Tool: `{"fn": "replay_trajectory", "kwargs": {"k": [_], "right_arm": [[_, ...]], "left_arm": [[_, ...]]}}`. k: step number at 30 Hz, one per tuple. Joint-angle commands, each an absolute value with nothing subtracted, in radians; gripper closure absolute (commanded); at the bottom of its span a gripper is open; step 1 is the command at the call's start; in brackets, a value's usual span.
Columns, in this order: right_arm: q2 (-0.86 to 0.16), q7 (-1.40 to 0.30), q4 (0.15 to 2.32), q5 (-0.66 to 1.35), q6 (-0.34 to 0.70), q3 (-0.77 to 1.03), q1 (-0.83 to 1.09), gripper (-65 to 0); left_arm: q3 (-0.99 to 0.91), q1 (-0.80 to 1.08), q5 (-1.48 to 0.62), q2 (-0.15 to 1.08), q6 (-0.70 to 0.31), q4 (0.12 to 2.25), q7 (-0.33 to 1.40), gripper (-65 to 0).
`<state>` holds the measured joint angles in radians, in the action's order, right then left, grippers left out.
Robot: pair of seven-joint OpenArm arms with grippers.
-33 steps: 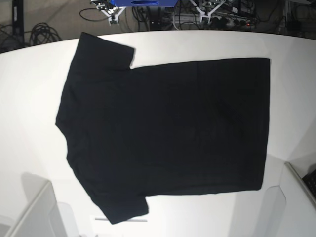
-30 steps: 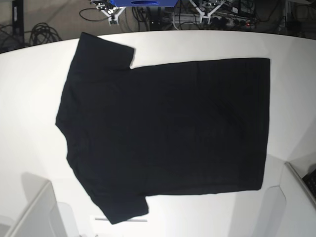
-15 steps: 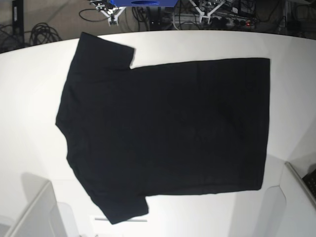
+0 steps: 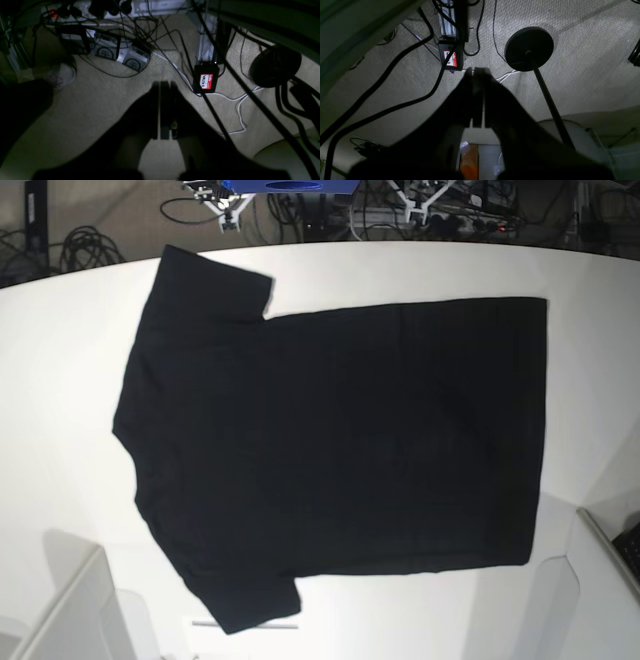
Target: Fold the T-shirt properly
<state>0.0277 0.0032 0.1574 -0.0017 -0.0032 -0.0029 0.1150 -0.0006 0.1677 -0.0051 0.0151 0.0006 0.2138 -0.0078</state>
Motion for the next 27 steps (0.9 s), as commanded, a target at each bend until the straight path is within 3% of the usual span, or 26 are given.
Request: {"fn": "replay_trajectory", "kwargs": {"k": [1, 6, 14, 20, 27], "right_arm": [[0.025, 0.001, 0.16, -0.002, -0.007, -0.002, 0.122, 0.0], [0.033, 0.001, 0.231, -0.002, -0.007, -0.001, 0.18, 0.0], [0.035, -0.188, 0.653, 0.001, -0.007, -0.002, 0.381, 0.0], [0.024, -0.223, 0.964, 0.001, -0.007, 0.012, 0.562, 0.0], [0.031, -0.225, 1.147, 0.002, -0.007, 0.113, 0.687, 0.0]], "left_arm": [[-0.001, 0.186, -0.007, 0.022, 0.007, 0.22, -0.007, 0.0], [0.01, 0.271, 0.004, 0.033, 0.005, 0.348, -0.007, 0.0], [0.01, 0.435, -0.005, 0.088, 0.005, 0.591, -0.007, 0.0], [-0.001, 0.541, -0.007, 0.125, 0.005, 0.733, -0.008, 0.0], [-0.019, 0.696, -0.008, 0.16, 0.005, 0.993, -0.008, 0.0]]}}
